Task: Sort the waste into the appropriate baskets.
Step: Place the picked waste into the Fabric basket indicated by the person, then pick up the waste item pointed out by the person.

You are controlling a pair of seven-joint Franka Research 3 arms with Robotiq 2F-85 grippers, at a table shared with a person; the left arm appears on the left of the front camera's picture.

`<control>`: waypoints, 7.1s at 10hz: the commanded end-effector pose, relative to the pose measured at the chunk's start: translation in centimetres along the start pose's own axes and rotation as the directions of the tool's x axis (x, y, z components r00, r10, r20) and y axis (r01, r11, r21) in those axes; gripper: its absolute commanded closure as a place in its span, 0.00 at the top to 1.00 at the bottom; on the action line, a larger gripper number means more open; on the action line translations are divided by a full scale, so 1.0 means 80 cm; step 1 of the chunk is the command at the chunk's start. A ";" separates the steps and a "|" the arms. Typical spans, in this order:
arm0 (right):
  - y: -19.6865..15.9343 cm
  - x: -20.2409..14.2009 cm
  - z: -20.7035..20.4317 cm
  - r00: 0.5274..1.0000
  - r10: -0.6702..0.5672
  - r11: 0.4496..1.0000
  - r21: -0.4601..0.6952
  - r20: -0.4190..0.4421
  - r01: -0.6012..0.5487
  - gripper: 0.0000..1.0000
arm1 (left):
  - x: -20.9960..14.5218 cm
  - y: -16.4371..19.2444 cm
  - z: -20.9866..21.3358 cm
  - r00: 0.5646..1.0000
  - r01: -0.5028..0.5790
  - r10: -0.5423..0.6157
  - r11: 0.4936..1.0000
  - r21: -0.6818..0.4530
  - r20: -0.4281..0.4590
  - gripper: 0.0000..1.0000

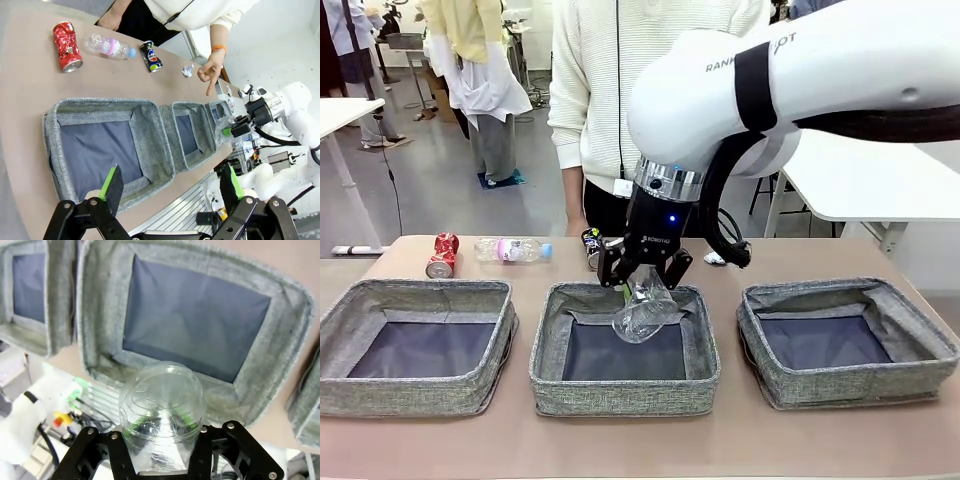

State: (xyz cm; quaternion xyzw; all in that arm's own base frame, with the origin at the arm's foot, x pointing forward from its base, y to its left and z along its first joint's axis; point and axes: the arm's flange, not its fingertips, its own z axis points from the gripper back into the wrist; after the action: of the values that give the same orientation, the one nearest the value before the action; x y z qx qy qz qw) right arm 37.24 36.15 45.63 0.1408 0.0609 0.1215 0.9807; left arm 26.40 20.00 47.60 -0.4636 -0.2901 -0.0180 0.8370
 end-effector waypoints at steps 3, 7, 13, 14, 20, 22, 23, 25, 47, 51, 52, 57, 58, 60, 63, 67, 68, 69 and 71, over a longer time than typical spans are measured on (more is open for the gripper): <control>-0.006 -0.011 0.010 0.999 0.014 0.999 0.033 0.042 -0.016 0.72 | 0.002 -0.001 0.000 1.000 0.019 -0.019 1.000 -0.018 0.015 1.00; -0.005 -0.010 0.012 0.999 0.019 0.999 0.031 0.044 -0.020 0.97 | 0.002 -0.001 0.000 1.000 0.019 -0.019 1.000 -0.018 0.015 1.00; -0.011 -0.012 0.015 0.999 0.033 0.993 0.112 0.009 -0.034 1.00 | 0.002 -0.001 0.000 1.000 0.019 -0.019 1.000 -0.018 0.015 1.00; -0.018 -0.012 0.023 0.997 0.068 0.969 0.238 -0.022 -0.061 1.00 | 0.002 -0.001 0.000 1.000 0.019 -0.019 1.000 -0.018 0.015 1.00; -0.246 -0.070 0.100 0.996 -0.054 0.471 0.882 0.064 -0.031 1.00 | 0.002 -0.001 0.000 1.000 0.019 -0.019 1.000 -0.018 0.015 1.00; -0.330 -0.115 0.124 0.955 -0.196 0.450 0.886 0.221 -0.113 1.00 | 0.002 -0.001 0.000 1.000 0.019 -0.019 1.000 -0.018 0.015 1.00; -0.373 -0.134 0.131 0.948 -0.201 0.383 0.910 0.248 -0.157 1.00 | 0.002 -0.001 0.000 1.000 0.019 -0.019 1.000 -0.018 0.015 1.00; -0.470 -0.189 0.117 0.914 -0.254 0.356 0.909 0.316 -0.215 1.00 | 0.002 -0.001 0.000 1.000 0.019 -0.019 1.000 -0.018 0.015 1.00; -0.519 -0.216 0.101 0.929 -0.325 0.396 0.918 0.175 -0.034 1.00 | 0.002 -0.001 0.000 1.000 0.019 -0.019 1.000 -0.018 0.015 1.00; -0.519 -0.216 0.101 0.929 -0.325 0.396 0.918 0.175 -0.034 1.00 | 0.002 -0.001 0.000 1.000 0.019 -0.019 1.000 -0.018 0.015 1.00; -0.519 -0.216 0.101 0.929 -0.325 0.396 0.918 0.175 -0.034 1.00 | 0.002 -0.001 0.000 1.000 0.019 -0.019 1.000 -0.018 0.015 1.00; -0.519 -0.216 0.101 0.929 -0.325 0.396 0.918 0.175 -0.034 1.00 | 0.012 -0.013 -0.016 0.995 0.084 -0.078 0.992 0.096 -0.064 1.00; -0.519 -0.216 0.101 0.929 -0.325 0.396 0.918 0.175 -0.034 1.00 | 0.032 -0.029 -0.045 0.979 0.173 -0.145 0.964 0.203 -0.146 1.00; -0.519 -0.216 0.101 0.929 -0.325 0.396 0.918 0.175 -0.034 1.00 | 0.078 -0.047 -0.108 0.938 0.262 -0.177 0.924 0.280 -0.297 1.00; -0.519 -0.216 0.101 0.929 -0.325 0.396 0.918 0.175 -0.034 1.00 | 0.126 -0.039 -0.215 0.878 0.378 -0.189 0.837 0.396 -0.440 1.00; -0.519 -0.216 0.101 0.929 -0.325 0.396 0.918 0.175 -0.034 1.00 | 0.117 -0.049 -0.237 0.879 0.400 -0.228 0.831 0.386 -0.420 1.00; -0.519 -0.216 0.101 0.929 -0.325 0.396 0.918 0.175 -0.034 1.00 | 0.117 -0.049 -0.237 0.879 0.400 -0.228 0.831 0.386 -0.420 1.00; -0.519 -0.216 0.101 0.929 -0.325 0.396 0.918 0.175 -0.034 1.00 | 0.123 -0.037 -0.261 0.882 0.399 -0.220 0.820 0.411 -0.418 1.00; -0.519 -0.216 0.101 0.929 -0.325 0.396 0.918 0.175 -0.034 1.00 | 0.167 0.002 -0.305 0.911 0.274 -0.043 0.806 0.525 -0.411 1.00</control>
State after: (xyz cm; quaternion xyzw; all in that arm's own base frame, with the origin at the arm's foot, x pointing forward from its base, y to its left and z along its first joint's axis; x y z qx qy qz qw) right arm 31.01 -9.08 42.42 0.6590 -0.0344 -0.0410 0.7502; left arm 45.36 4.68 45.07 -0.1709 -0.1833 -0.1270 0.9597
